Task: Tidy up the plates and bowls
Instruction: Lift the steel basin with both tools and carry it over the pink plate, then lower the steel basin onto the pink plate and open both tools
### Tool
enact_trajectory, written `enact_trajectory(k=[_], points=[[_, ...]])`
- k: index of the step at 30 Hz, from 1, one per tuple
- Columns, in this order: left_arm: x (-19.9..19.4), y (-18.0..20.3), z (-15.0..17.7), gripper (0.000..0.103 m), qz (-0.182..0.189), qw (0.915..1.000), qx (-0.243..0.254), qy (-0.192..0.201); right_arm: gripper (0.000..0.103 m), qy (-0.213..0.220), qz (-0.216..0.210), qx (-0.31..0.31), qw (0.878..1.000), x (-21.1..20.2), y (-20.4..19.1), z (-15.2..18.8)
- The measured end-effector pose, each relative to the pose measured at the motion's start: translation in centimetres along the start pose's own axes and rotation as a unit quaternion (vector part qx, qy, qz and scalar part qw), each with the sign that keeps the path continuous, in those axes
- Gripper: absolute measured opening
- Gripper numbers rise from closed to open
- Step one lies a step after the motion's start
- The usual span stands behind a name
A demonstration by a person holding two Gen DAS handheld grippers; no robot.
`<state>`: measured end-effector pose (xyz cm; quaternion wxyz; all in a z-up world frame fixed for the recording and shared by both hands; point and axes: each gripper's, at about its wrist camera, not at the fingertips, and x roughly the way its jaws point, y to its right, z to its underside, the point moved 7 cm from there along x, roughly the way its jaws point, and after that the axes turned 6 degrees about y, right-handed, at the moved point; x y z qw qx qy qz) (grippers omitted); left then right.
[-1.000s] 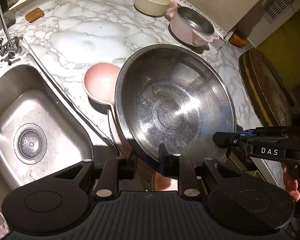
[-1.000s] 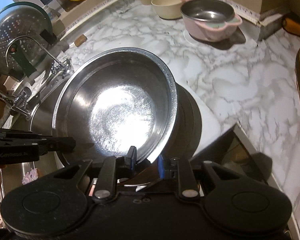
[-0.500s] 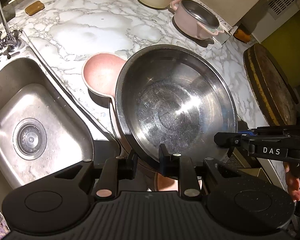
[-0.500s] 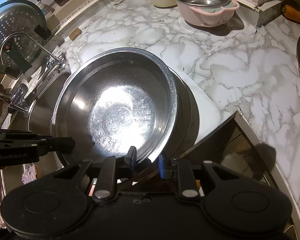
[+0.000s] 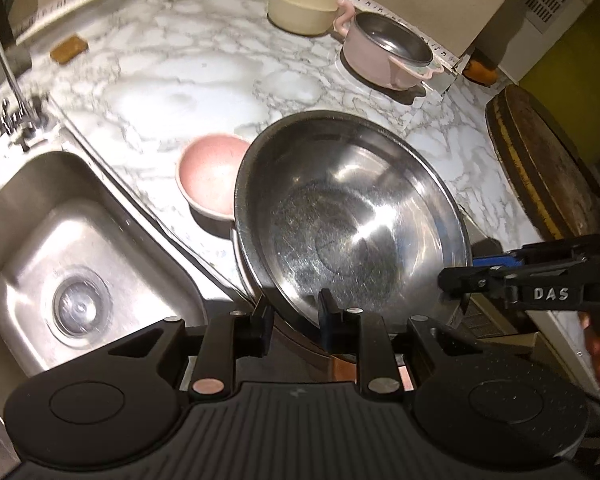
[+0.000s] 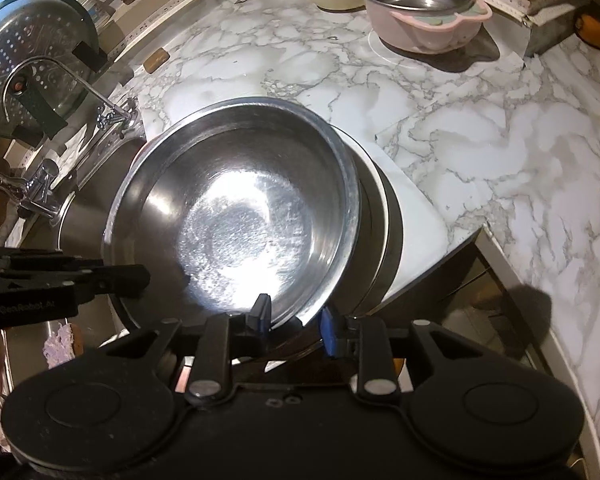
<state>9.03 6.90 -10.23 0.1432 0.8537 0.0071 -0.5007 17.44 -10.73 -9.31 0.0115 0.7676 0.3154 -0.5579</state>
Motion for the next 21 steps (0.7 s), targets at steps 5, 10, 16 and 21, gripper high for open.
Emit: enact_trajectory(k=[5,10,16,21], points=[[0.3,-0.5,-0.2,0.022,0.003,0.9999,-0.001,-0.013,0.033,0.013,0.003,-0.001,1.000,-0.6,0.1,-0.5],[-0.3,-0.8,-0.5,0.032,-0.001,0.9999,0.012,-0.004,0.036,0.018,0.007,-0.002,1.000,-0.9,0.1,-0.9],[-1.8,-1.2,-0.9,0.054,0.001,0.9996,0.024,0.018,0.038,0.022,0.010,-0.006,1.000,-1.3,0.0,-0.9],[-2.8,-1.3,-1.7,0.057,0.010,0.9993,0.023,0.029,0.039,0.034,0.012,-0.011,0.999,-2.3,-0.4,-1.4]])
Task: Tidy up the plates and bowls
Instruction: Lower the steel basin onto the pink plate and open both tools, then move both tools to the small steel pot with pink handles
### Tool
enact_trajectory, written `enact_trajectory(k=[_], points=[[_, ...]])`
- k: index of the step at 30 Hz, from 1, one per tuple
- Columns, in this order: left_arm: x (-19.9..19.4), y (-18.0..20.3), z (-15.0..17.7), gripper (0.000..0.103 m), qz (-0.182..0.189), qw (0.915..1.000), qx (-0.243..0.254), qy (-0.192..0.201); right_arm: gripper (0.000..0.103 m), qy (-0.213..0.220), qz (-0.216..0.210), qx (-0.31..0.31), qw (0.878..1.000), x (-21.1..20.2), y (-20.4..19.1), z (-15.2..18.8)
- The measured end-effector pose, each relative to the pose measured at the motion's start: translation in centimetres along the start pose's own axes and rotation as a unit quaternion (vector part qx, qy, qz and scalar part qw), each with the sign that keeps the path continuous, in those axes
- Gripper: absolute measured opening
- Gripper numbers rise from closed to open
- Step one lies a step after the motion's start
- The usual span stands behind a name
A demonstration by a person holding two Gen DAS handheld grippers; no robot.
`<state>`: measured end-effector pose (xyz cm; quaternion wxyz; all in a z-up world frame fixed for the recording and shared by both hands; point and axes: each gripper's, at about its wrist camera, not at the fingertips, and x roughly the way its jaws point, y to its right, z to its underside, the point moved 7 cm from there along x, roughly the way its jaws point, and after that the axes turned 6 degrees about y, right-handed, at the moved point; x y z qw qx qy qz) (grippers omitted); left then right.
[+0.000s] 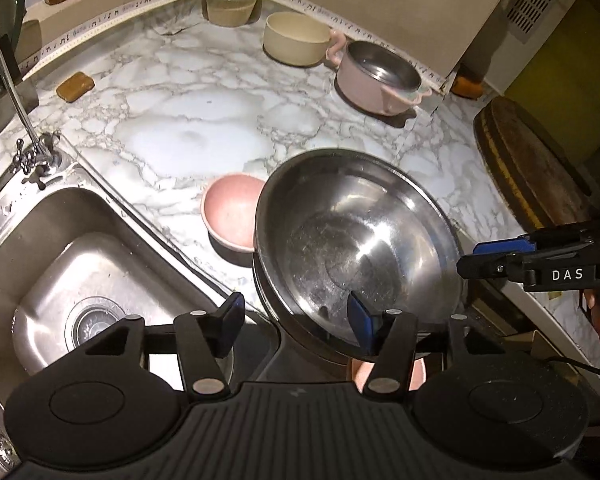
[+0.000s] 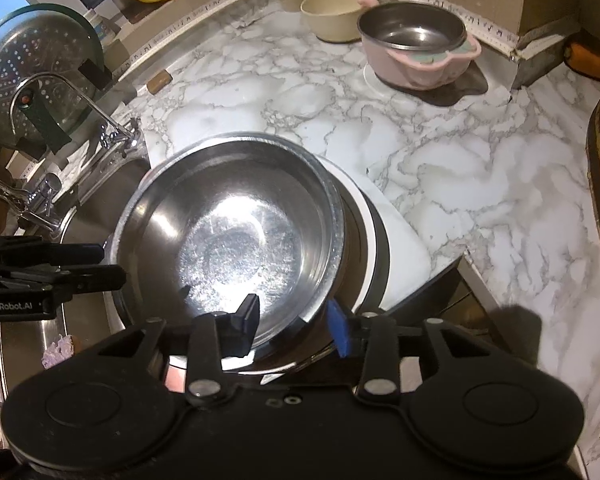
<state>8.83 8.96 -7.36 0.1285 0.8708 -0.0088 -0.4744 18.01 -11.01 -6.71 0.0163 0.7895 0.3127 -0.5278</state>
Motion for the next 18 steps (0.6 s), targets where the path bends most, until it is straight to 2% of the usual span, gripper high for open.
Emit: enact_trajectory(k=[3,13,15,18], points=[[-0.6,0.0,-1.0,0.063,-0.006,0.9999,0.008,0.014,0.043,0.011,0.000,-0.005,1.000,-0.8,-0.1,-0.6],[-1.5,0.6,-6.8,0.065,-0.016,0.9968,0.017,0.076,0.060,0.067,0.018,-0.016,0.997,-3.5,0.9,-5.0],[-1.3,0.9,-8.1,0.070,-0.015,0.9963,0.014,0.084,0.065,0.077,0.021,-0.019,0.997,-3.8,1.1,-6.0],[-1.0,1.5,-9.9,0.072,-0.013,0.9950,0.012,0.098,0.067,0.088,0.024,-0.029,0.995,-4.3,1.5,-7.6]])
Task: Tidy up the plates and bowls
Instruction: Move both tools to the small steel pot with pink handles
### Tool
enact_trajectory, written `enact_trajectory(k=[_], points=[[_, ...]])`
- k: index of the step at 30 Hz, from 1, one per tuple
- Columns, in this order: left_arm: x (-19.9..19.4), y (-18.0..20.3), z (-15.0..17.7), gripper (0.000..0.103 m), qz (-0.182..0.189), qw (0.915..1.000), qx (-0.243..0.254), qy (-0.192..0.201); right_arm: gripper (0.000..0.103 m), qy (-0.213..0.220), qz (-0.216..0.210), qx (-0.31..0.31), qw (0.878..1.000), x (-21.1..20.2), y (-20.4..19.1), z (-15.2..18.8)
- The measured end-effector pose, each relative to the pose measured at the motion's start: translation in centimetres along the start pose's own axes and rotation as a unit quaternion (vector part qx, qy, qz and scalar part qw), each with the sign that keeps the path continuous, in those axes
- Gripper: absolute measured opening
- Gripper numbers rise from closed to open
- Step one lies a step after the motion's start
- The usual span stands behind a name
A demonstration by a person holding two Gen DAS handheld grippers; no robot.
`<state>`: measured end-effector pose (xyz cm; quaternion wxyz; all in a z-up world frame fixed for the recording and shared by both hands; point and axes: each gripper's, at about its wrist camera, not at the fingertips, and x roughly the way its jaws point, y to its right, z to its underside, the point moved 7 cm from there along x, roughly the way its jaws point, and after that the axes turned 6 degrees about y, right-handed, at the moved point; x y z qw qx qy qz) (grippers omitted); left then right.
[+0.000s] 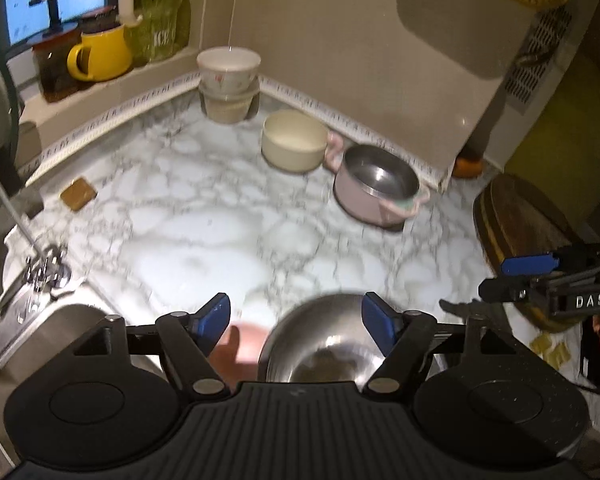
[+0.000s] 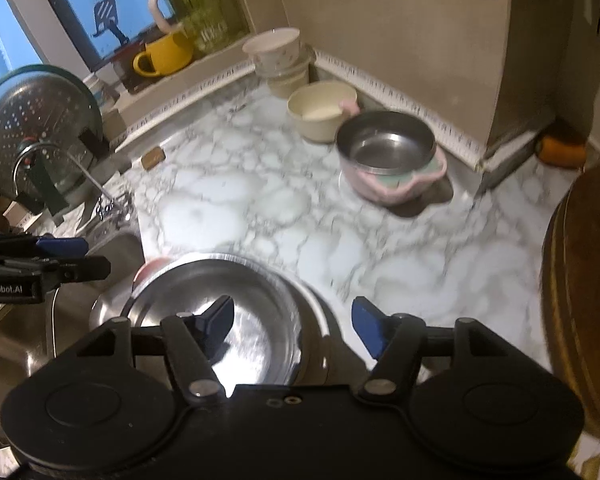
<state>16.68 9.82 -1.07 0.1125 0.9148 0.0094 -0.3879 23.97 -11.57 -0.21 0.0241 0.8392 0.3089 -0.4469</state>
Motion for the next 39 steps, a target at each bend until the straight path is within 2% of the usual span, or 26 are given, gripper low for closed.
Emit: enact_trajectory(k=[4,7,8,11,12,19,27,34,37,39], points=[[1.5,1.2,-2.0,0.076,0.010,0.9998,-0.001,0.015,0.070,0.013,0.005,-0.007,1.000,0.2,1.0,-1.9],[3.0,2.3,-3.4,0.081,0.015,0.9996,-0.003,0.022,0.077,0.022,0.012,-0.008,1.000,0.6,2.1,-3.2],[3.5,2.7,-3.8,0.084,0.017,0.9996,-0.004,0.022,0.079,0.024,0.014,-0.007,1.000,0.7,2.6,-3.6],[5.6,3.6,-5.1,0.101,0.015,0.9995,-0.008,0.025,0.081,0.026,0.020,-0.001,0.999,1.6,4.1,-4.7],[6.2,3.9,-5.4,0.102,0.013,0.9995,-0.007,0.027,0.082,0.027,0.023,0.000,0.999,1.9,4.5,-5.1],[12.4,5.7,-8.3,0.102,0.012,0.9995,-0.029,0.005,0.083,0.023,0.053,0.026,0.998,5.6,8.6,-8.0],[18.8,6.3,-10.3,0.102,-0.029,0.9990,-0.032,-0.013,0.083,0.009,0.057,0.073,0.996,10.0,11.5,-10.3],[23.2,5.9,-10.8,0.101,-0.029,0.9975,-0.050,-0.040,0.077,-0.005,0.056,0.090,0.994,12.7,13.2,-10.8],[24.2,5.9,-10.9,0.101,-0.036,0.9974,-0.051,-0.036,0.073,-0.013,0.056,0.096,0.994,13.8,13.8,-10.8],[25.0,5.9,-10.9,0.094,-0.030,0.9974,-0.053,-0.040,0.072,-0.016,0.056,0.101,0.993,14.4,14.1,-10.8]])
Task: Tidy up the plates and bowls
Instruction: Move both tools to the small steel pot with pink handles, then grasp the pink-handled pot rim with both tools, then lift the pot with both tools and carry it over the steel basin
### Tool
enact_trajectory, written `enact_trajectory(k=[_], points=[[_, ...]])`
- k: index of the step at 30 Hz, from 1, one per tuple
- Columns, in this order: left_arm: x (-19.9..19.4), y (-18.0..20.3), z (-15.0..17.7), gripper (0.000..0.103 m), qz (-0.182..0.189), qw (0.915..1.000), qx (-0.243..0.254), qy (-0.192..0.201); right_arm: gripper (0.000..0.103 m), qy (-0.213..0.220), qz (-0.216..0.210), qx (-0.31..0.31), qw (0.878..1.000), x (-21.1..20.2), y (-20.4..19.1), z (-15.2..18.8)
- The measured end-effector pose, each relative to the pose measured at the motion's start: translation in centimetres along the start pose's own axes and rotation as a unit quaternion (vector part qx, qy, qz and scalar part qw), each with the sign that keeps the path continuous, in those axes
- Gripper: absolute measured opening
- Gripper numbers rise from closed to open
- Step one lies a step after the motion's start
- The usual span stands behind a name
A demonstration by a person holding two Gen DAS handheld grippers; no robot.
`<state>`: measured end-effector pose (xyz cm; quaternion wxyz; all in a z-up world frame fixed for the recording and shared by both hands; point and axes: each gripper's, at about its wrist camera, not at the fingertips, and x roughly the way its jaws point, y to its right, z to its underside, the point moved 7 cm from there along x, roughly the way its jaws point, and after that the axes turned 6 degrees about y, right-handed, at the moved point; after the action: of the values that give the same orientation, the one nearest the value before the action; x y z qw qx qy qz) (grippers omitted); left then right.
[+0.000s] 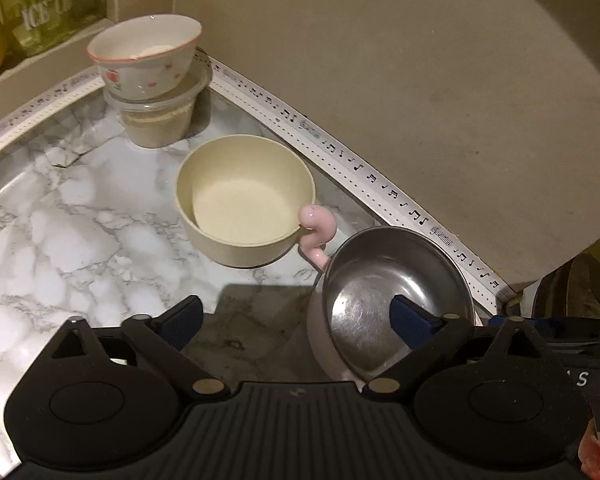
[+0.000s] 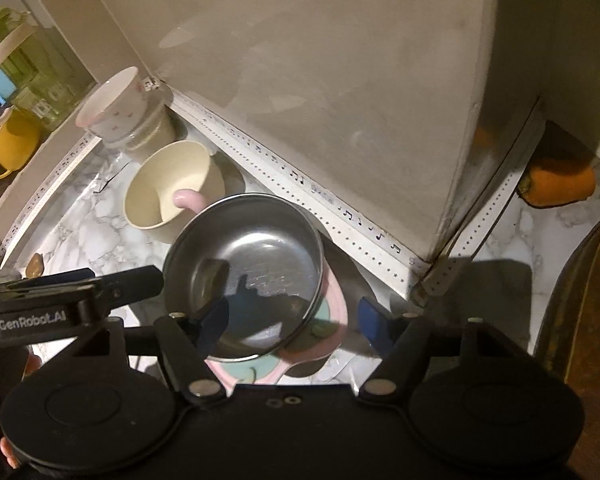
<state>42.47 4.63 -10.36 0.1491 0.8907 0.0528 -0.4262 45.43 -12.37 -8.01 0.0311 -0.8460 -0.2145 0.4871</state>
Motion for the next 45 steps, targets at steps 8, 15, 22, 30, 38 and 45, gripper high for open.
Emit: enact_trajectory(k=[8,15,22,30,38,45], points=[[2.6,0.3,0.5,0.061,0.005,0.9994,-0.009,-0.033,0.062,-0.018,-0.004,-0.002,1.000,2.0,0.1,0.1],[3.5,0.5,0.8,0.036,0.006,0.9988,-0.003,-0.048,0.052,-0.020,0.007,-0.013,1.000,2.5,0.4,0.5],[3.4,0.8,1.0,0.020,0.013,0.9986,0.007,-0.051,0.034,-0.020,0.015,-0.010,1.000,2.1,1.1,0.6],[2.4,1.9,1.6,0.013,0.012,0.9980,0.032,-0.053,0.033,-0.013,0.021,-0.024,0.999,1.8,0.8,0.9],[-0.3,2.4,3.3,0.013,0.009,0.9965,0.047,-0.069,0.033,-0.006,0.025,-0.041,0.999,0.2,0.3,1.8],[-4.2,2.7,4.0,0.013,0.016,0.9967,0.059,-0.053,0.033,0.007,0.022,-0.060,0.998,-2.8,-0.8,3.2]])
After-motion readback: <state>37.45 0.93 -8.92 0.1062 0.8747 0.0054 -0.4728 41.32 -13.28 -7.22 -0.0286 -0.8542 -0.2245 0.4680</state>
